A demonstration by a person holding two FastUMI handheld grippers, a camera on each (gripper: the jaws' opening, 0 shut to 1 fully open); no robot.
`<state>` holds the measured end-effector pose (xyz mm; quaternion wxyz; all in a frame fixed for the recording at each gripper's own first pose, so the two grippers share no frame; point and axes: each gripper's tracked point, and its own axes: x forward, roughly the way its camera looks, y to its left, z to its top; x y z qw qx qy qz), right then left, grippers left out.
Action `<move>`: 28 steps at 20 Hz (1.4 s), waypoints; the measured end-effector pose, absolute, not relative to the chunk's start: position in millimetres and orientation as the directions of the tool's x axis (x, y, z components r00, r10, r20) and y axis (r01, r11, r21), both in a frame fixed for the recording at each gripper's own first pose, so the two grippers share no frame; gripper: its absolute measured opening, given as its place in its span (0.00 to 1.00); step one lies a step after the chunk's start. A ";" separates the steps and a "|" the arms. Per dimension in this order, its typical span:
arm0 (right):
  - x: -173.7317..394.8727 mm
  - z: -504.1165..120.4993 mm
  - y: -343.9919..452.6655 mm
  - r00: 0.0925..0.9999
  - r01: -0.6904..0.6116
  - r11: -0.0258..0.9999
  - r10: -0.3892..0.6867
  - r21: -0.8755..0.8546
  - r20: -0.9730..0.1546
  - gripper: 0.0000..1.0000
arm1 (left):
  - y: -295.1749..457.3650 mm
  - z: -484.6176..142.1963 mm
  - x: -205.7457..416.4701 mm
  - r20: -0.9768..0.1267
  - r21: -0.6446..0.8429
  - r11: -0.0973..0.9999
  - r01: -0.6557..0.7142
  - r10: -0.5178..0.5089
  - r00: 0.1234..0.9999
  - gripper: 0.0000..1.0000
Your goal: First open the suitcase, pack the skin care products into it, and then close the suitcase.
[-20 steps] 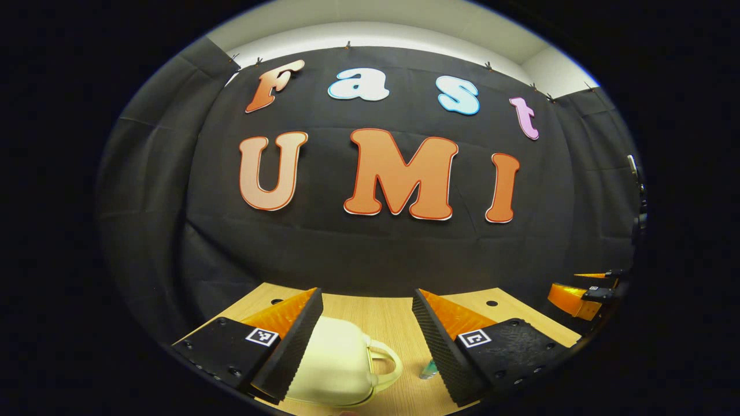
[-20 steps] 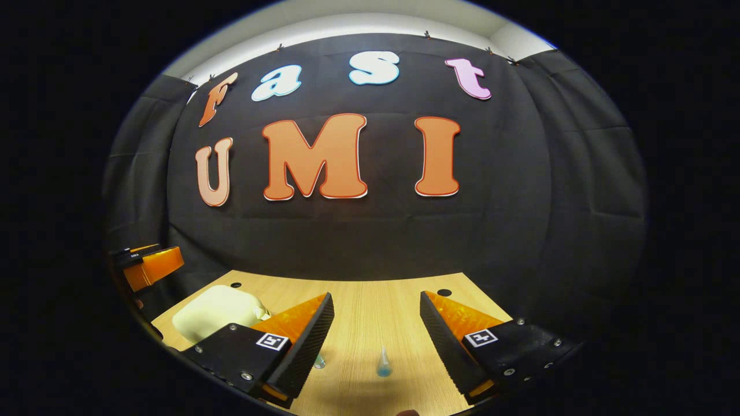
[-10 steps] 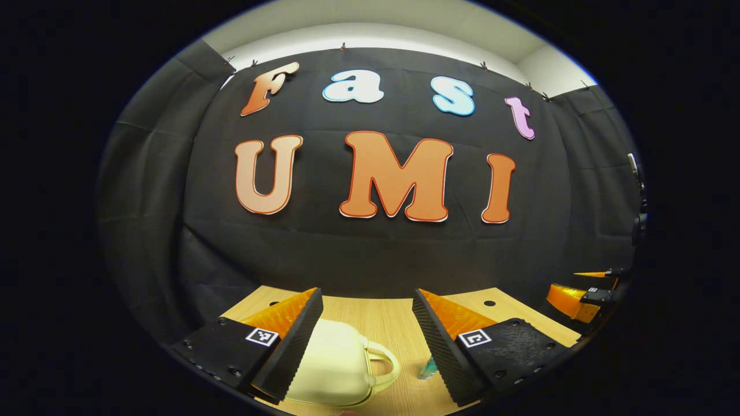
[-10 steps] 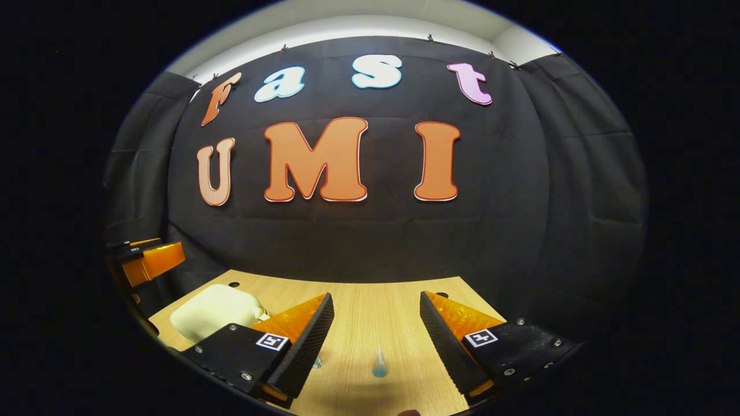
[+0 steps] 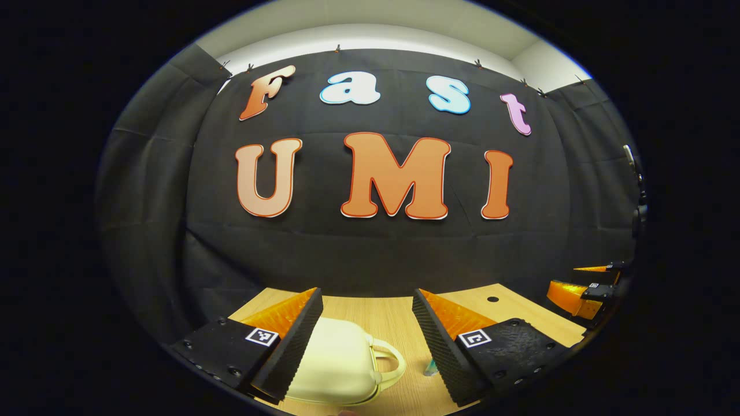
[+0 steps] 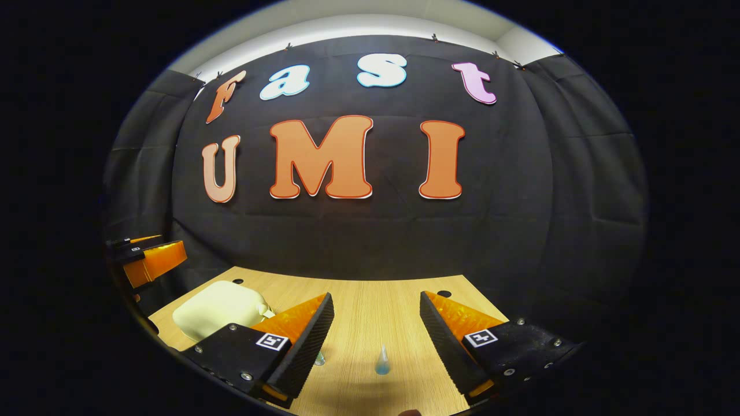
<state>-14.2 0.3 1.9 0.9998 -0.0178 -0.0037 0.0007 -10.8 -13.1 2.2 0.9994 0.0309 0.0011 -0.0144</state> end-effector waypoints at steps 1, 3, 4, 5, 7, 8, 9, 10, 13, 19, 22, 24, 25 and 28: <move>-14.5 0.4 -1.3 1.000 0.002 0.999 -0.001 -0.037 0.004 0.95 | -14.3 -0.8 -11.7 -0.012 0.069 0.997 0.037 -0.037 0.999 0.97; -15.7 -3.1 -4.2 1.000 0.008 0.999 -0.008 -0.036 -0.003 0.95 | -15.7 -10.3 -11.4 -0.035 0.097 0.994 0.044 -0.041 0.999 0.97; -16.0 -4.4 -5.8 1.000 0.012 0.999 -0.012 -0.034 -0.007 0.95 | -15.5 -17.4 -11.1 -0.049 0.123 0.991 0.044 -0.038 0.998 0.97; -17.2 -6.3 -7.4 1.000 0.016 0.999 -0.016 -0.032 -0.011 0.95 | -16.2 -23.4 -10.7 -0.061 0.155 0.987 0.046 -0.037 0.997 0.97; -17.4 -11.3 -10.9 0.999 0.023 0.999 -0.024 -0.030 -0.022 0.95 | -19.3 -38.3 -12.8 -0.087 0.221 0.974 0.054 -0.035 0.996 0.97; -18.3 -14.5 -11.8 0.999 0.024 0.999 -0.025 -0.026 -0.030 0.95 | -21.2 -48.2 -14.0 -0.104 0.250 0.966 0.063 -0.038 0.994 0.97; -18.4 -17.8 -13.0 0.999 0.027 0.999 -0.028 -0.023 -0.038 0.95 | -23.9 -57.4 -15.1 -0.124 0.275 0.958 0.077 -0.044 0.991 0.97; -19.5 -21.2 -14.5 0.998 0.029 0.999 -0.030 -0.022 -0.047 0.95 | -28.6 -69.3 -16.3 -0.151 0.307 0.947 0.097 -0.052 0.987 0.98; -22.7 -29.5 -18.5 0.997 0.037 0.999 -0.038 -0.018 -0.068 0.95 | -39.7 -108.7 -16.0 -0.239 0.441 0.881 0.174 -0.072 0.968 0.98; -28.5 -46.9 -39.5 0.991 0.075 0.997 -0.075 -0.005 -0.114 0.95 | -54.7 -171.8 -16.3 -0.352 0.639 0.710 0.296 -0.073 0.933 0.98; -33.2 -54.9 -54.1 0.986 0.106 0.994 -0.104 0.008 -0.133 0.95 | -53.0 -194.8 -13.9 -0.393 0.696 0.639 0.327 -0.042 0.919 0.98; -36.7 -60.0 -65.3 0.981 0.132 0.991 -0.128 0.013 -0.145 0.95 | -52.8 -203.8 -4.4 -0.404 0.729 0.594 0.340 -0.028 0.914 0.98; -38.4 -62.0 -70.6 0.979 0.144 0.989 -0.141 0.014 -0.150 0.95 | -52.8 -208.0 2.2 -0.410 0.749 0.565 0.347 -0.016 0.912 0.98; -43.2 -65.9 -85.7 0.971 0.182 0.983 -0.177 0.020 -0.164 0.95 | -57.7 -216.8 22.3 -0.418 0.795 0.480 0.370 -0.006 0.908 0.98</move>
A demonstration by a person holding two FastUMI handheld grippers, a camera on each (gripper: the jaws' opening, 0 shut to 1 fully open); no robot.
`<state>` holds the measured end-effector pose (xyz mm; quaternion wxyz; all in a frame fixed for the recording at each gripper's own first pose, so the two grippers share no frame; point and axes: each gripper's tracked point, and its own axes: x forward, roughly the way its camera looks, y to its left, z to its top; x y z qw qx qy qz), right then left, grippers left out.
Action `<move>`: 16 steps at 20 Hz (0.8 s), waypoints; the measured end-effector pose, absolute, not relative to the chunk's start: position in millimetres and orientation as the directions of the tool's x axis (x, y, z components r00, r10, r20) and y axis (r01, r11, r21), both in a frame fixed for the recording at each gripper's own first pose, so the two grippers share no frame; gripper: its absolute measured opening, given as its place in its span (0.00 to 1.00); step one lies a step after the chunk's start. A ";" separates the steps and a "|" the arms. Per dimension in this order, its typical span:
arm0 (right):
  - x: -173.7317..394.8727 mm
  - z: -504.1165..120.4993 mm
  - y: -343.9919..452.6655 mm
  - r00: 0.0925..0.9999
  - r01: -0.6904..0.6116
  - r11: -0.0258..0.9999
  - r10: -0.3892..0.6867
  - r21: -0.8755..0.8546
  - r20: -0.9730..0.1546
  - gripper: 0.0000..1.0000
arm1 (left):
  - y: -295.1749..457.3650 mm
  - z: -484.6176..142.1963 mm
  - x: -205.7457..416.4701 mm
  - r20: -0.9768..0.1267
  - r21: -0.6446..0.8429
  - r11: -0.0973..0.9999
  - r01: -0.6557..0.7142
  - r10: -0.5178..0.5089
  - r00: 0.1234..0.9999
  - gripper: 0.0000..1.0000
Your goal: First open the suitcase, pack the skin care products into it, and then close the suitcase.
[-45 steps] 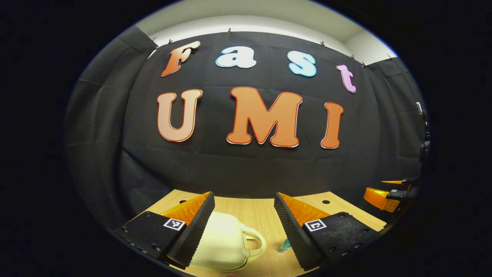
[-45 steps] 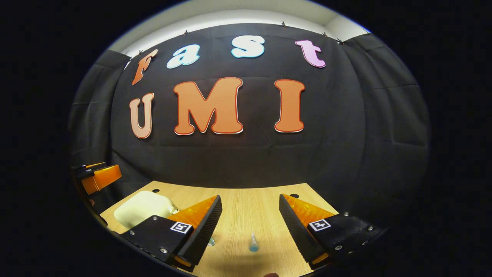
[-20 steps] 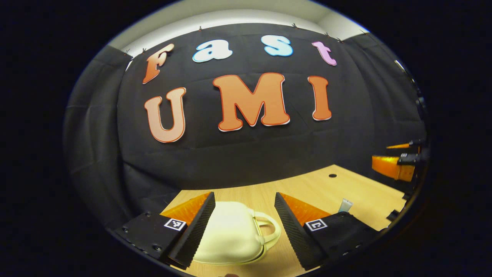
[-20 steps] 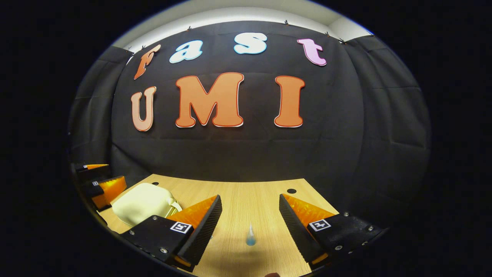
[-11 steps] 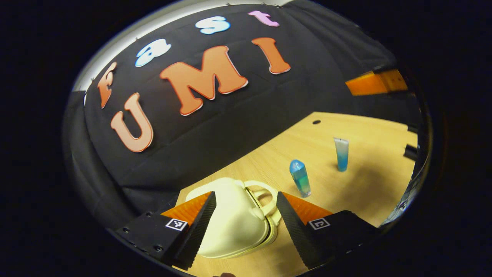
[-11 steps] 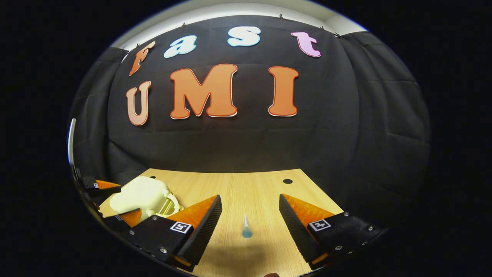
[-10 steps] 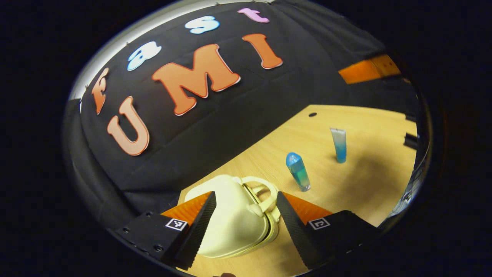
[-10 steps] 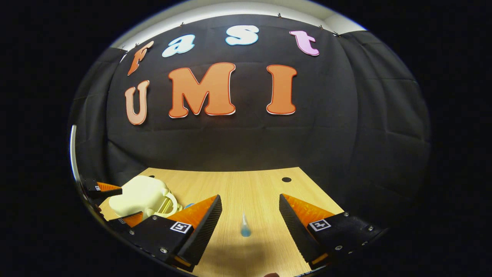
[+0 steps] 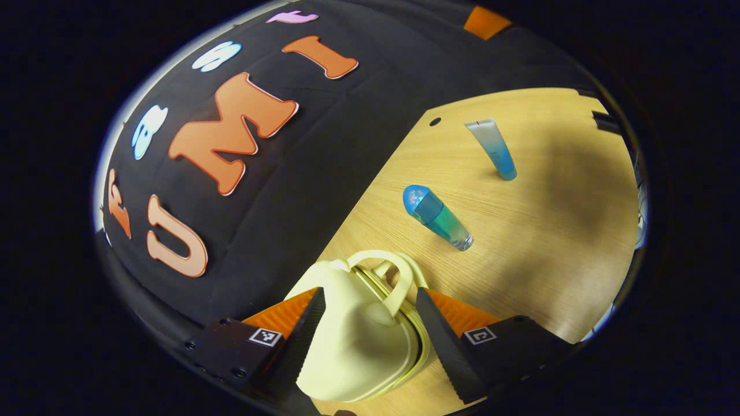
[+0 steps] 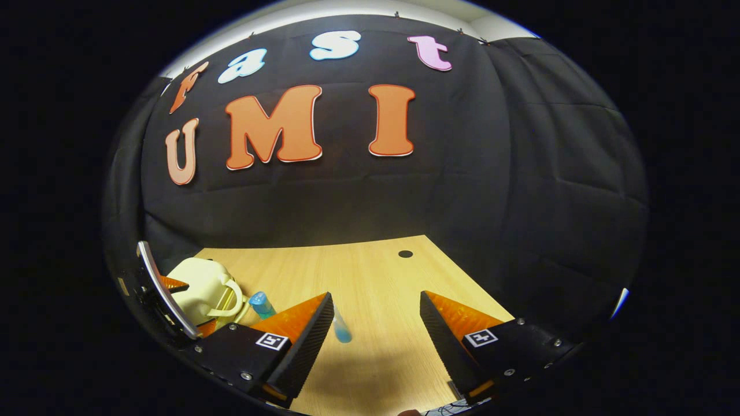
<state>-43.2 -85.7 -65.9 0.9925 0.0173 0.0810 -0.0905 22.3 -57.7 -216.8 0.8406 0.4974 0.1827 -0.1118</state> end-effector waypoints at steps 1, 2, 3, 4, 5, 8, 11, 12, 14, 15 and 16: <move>-44.8 -67.1 -91.9 0.968 0.196 0.980 -0.190 0.022 -0.166 0.95 | -60.1 -222.2 29.5 -0.423 0.804 0.461 0.377 -0.003 0.906 0.98; -45.6 -68.1 -96.9 0.965 0.209 0.978 -0.202 0.023 -0.168 0.95 | -60.7 -229.1 35.1 -0.429 0.810 0.443 0.384 0.001 0.903 0.98; -47.3 -69.3 -102.5 0.962 0.221 0.975 -0.214 0.024 -0.170 0.95 | -61.0 -234.5 41.1 -0.436 0.816 0.425 0.391 0.010 0.900 0.98; -48.3 -69.6 -107.9 0.959 0.234 0.972 -0.226 0.025 -0.173 0.95 | -61.1 -238.9 46.0 -0.440 0.822 0.409 0.395 0.016 0.898 0.98; -49.6 -71.0 -113.1 0.955 0.247 0.969 -0.239 0.025 -0.176 0.95 | -58.4 -241.2 51.8 -0.437 0.831 0.395 0.390 0.032 0.899 0.98; -49.5 -74.2 -124.9 0.945 0.277 0.961 -0.267 0.028 -0.189 0.95 | -52.4 -249.6 66.1 -0.454 0.832 0.390 0.394 0.071 0.888 0.98; -47.0 -76.6 -130.2 0.940 0.291 0.956 -0.278 0.038 -0.198 0.95 | -45.7 -265.1 73.1 -0.491 0.826 0.373 0.422 0.110 0.864 0.98; -46.4 -75.3 -131.1 0.939 0.294 0.955 -0.282 0.036 -0.196 0.95 | -45.6 -262.3 74.8 -0.482 0.838 0.353 0.417 0.120 0.868 0.94; -45.9 -73.2 -132.4 0.939 0.298 0.954 -0.286 0.032 -0.191 0.95 | -44.1 -282.4 78.8 -0.535 0.816 0.344 0.465 0.144 0.833 0.70; -45.4 -71.9 -132.2 0.939 0.299 0.954 -0.288 0.032 -0.189 0.95 | -52.0 -285.8 75.8 -0.562 0.805 0.314 0.504 0.129 0.817 0.52; -45.1 -69.6 -131.8 0.939 0.300 0.954 -0.289 0.033 -0.186 0.95 | -51.5 -291.8 86.6 -0.561 0.811 0.286 0.510 0.138 0.816 0.33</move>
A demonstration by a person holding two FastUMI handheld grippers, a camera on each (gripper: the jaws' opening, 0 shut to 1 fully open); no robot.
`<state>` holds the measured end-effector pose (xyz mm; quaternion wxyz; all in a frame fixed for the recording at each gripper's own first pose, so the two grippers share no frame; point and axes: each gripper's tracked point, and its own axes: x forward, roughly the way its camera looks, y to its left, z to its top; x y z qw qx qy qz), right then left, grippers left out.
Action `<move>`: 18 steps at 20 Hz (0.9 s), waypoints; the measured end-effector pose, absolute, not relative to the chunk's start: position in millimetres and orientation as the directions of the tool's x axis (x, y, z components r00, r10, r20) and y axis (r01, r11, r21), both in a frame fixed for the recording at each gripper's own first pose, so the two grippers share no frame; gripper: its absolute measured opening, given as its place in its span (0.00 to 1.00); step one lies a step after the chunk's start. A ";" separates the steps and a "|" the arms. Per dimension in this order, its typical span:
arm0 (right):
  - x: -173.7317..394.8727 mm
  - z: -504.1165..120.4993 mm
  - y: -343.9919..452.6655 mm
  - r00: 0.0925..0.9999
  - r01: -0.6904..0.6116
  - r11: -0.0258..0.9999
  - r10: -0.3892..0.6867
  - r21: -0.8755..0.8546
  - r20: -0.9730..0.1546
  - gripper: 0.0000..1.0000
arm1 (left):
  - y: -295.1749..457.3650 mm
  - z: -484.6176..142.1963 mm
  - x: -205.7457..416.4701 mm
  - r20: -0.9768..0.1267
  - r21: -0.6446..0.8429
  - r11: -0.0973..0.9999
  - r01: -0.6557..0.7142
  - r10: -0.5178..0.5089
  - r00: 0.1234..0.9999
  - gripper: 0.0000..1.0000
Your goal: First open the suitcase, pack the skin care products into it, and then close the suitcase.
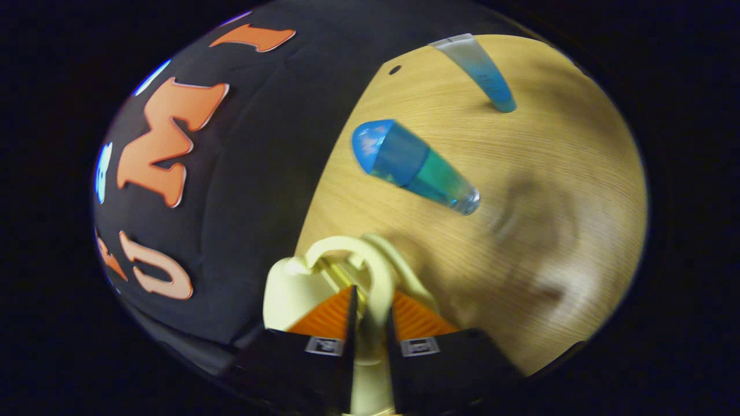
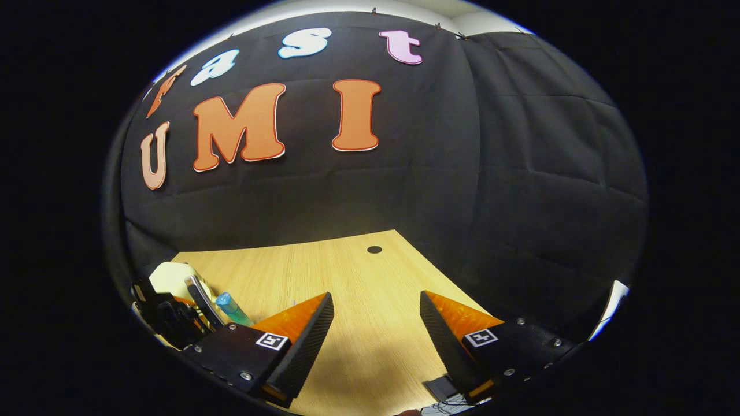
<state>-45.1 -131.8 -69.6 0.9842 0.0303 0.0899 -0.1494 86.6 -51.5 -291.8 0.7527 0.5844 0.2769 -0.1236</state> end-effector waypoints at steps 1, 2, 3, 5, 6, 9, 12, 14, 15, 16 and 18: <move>-45.1 -67.8 -131.8 0.940 0.300 0.953 -0.290 0.032 -0.181 0.95 | -53.3 -293.2 83.9 -0.571 0.805 0.290 0.518 0.137 0.810 0.15; -44.4 -65.3 -130.4 0.941 0.299 0.954 -0.290 0.028 -0.175 0.95 | -54.4 -291.7 82.6 -0.584 0.792 0.315 0.523 0.143 0.799 0.09; -44.3 -63.5 -128.3 0.943 0.294 0.956 -0.286 0.023 -0.171 0.95 | -55.5 -284.0 78.7 -0.593 0.780 0.344 0.523 0.140 0.793 0.09; -40.0 -58.4 -121.6 0.951 0.269 0.963 -0.264 0.009 -0.162 0.95 | -55.3 -276.6 78.2 -0.616 0.742 0.428 0.516 0.133 0.776 0.05; -37.0 -54.8 -116.7 0.956 0.253 0.968 -0.249 0.004 -0.157 0.95 | -59.4 -272.3 78.2 -0.627 0.711 0.488 0.506 0.113 0.771 0.05; -21.8 -41.1 -104.0 0.970 0.210 0.978 -0.208 0.003 -0.125 0.95 | -64.0 -259.1 77.8 -0.637 0.630 0.618 0.471 0.064 0.768 0.05; -1.8 -31.2 -83.1 0.983 0.151 0.988 -0.149 0.014 -0.104 0.95 | -68.7 -252.3 77.6 -0.629 0.544 0.723 0.425 0.016 0.778 0.05; 10.5 -28.5 -68.0 0.988 0.113 0.994 -0.113 -0.005 -0.102 0.95 | -69.5 -248.4 82.3 -0.607 0.480 0.789 0.382 -0.016 0.795 0.05; 14.9 -24.8 -60.6 0.990 0.100 0.995 -0.102 -0.025 -0.094 0.95 | -69.7 -245.2 84.9 -0.592 0.455 0.815 0.359 -0.024 0.805 0.04; 18.7 -18.8 -51.5 0.993 0.087 0.995 -0.090 -0.038 -0.081 0.95 | -69.6 -243.1 84.9 -0.578 0.426 0.842 0.332 -0.030 0.816 0.04; 25.8 -10.5 -31.2 0.996 0.062 0.997 -0.065 -0.040 -0.065 0.95 | -67.8 -243.5 85.9 -0.555 0.358 0.889 0.286 -0.044 0.830 0.04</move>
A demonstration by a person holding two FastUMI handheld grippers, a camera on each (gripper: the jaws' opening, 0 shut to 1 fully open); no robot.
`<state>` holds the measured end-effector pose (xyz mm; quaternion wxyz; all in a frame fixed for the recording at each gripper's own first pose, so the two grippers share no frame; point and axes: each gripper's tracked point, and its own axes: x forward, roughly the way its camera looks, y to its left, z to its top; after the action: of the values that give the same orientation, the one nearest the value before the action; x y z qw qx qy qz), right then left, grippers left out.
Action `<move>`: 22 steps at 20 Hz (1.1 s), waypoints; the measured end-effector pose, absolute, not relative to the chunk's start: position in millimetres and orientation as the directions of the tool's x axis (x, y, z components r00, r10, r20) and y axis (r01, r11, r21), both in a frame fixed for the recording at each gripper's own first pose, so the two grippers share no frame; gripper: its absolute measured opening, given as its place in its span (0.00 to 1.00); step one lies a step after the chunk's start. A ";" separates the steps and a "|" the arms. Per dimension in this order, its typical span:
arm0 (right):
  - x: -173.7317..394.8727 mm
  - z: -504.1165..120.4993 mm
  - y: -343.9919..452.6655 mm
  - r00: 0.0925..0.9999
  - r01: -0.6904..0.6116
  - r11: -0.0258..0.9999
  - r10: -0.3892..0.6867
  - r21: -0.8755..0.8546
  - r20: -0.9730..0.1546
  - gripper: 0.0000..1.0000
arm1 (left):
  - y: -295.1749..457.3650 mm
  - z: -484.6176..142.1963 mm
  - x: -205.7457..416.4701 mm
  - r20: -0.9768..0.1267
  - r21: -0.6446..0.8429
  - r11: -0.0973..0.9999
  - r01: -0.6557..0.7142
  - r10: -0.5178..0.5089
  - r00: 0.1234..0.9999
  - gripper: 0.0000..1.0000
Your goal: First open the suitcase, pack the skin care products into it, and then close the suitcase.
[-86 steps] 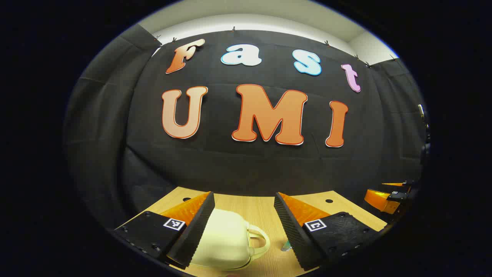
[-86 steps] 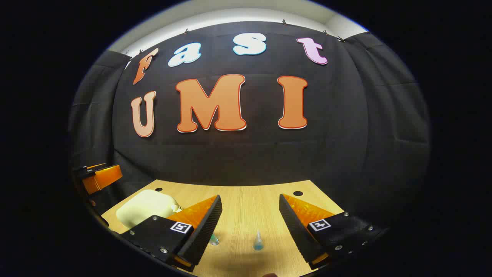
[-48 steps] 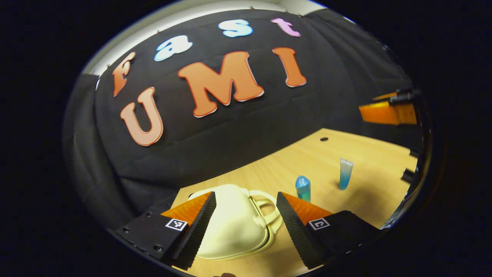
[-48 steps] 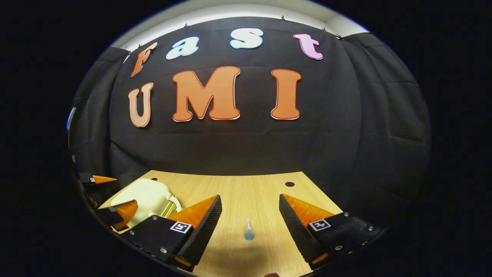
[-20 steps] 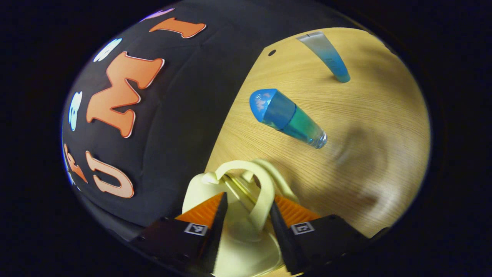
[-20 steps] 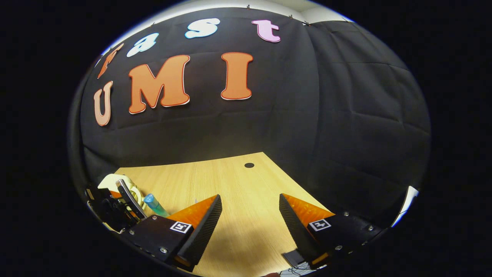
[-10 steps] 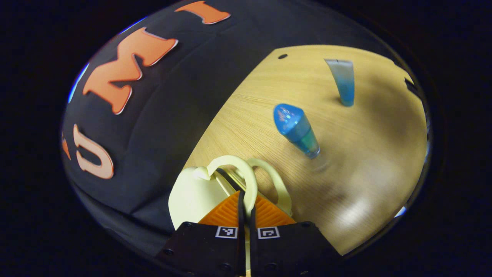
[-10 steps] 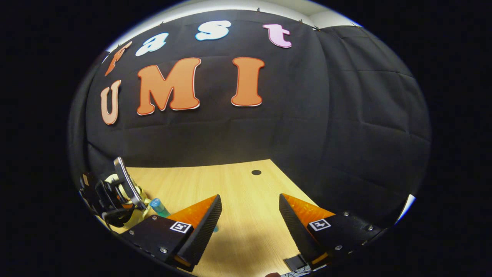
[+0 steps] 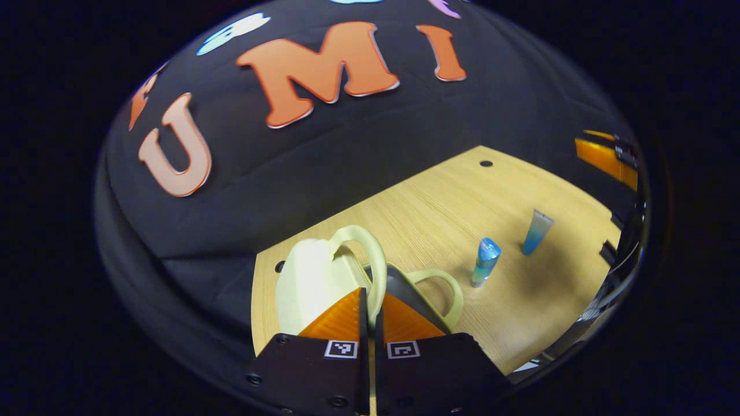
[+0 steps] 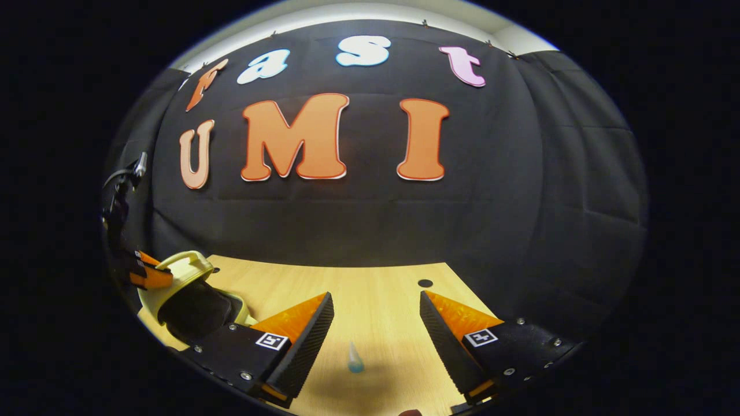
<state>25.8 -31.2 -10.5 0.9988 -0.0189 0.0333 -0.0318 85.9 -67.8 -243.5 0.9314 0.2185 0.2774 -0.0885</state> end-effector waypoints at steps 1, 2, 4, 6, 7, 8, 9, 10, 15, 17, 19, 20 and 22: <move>27.1 -9.1 -21.2 0.997 0.052 0.998 -0.054 -0.038 -0.062 0.95 | -65.9 -243.0 86.7 -0.543 0.319 0.910 0.265 -0.054 0.838 0.04; 27.3 -7.1 -11.1 0.997 0.047 0.998 -0.050 -0.038 -0.058 0.95 | -65.3 -242.1 88.5 -0.528 0.281 0.927 0.248 -0.066 0.847 0.04; 26.5 -6.0 7.8 0.997 0.046 0.998 -0.048 -0.037 -0.061 0.95 | -57.8 -245.4 92.6 -0.513 0.217 0.953 0.210 -0.072 0.856 0.04; 23.7 -2.5 28.2 0.998 0.036 0.999 -0.037 -0.015 -0.060 0.95 | -46.0 -240.8 92.9 -0.496 0.160 0.972 0.171 -0.070 0.865 0.04; 22.1 -0.1 39.0 0.998 0.034 0.999 -0.034 -0.011 -0.057 0.95 | -40.0 -241.2 92.6 -0.490 0.131 0.980 0.148 -0.066 0.869 0.04; 21.1 3.3 48.1 0.998 0.034 0.999 -0.034 -0.014 -0.054 0.95 | -33.5 -240.1 91.9 -0.486 0.100 0.987 0.124 -0.061 0.872 0.04; 21.0 6.8 55.5 0.998 0.035 0.999 -0.036 -0.021 -0.048 0.95 | -27.2 -242.3 90.7 -0.484 0.074 0.992 0.102 -0.053 0.873 0.03; 21.4 10.2 62.2 0.999 0.034 0.999 -0.034 -0.023 -0.041 0.95 | -20.9 -241.8 87.7 -0.477 0.049 0.995 0.085 -0.051 0.878 0.01; 18.6 21.2 88.6 0.999 0.035 0.999 -0.036 -0.023 -0.026 0.95 | 8.6 -262.1 91.8 -0.475 -0.093 0.996 0.018 -0.060 0.878 0.01; 18.6 22.5 91.2 0.998 0.050 0.998 -0.050 -0.035 -0.024 0.95 | 16.7 -269.9 91.5 -0.480 -0.138 0.990 0.006 -0.072 0.874 0.01; 16.1 21.3 92.7 0.998 0.062 0.997 -0.063 -0.043 -0.028 0.95 | 23.4 -279.1 90.4 -0.491 -0.177 0.984 -0.016 -0.075 0.868 0.01; 15.7 20.4 93.5 0.997 0.066 0.997 -0.067 -0.043 -0.028 0.95 | 28.3 -285.3 89.2 -0.504 -0.196 0.980 -0.042 -0.064 0.861 0.01; 15.0 16.6 93.9 0.996 0.079 0.996 -0.081 -0.051 -0.034 0.95 | 32.4 -297.4 86.6 -0.526 -0.234 0.970 -0.073 -0.063 0.848 0.01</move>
<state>15.0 93.9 16.6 0.9987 -0.0248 0.0182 -0.0400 86.6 32.4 -297.4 0.9534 -0.1233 0.2754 0.0025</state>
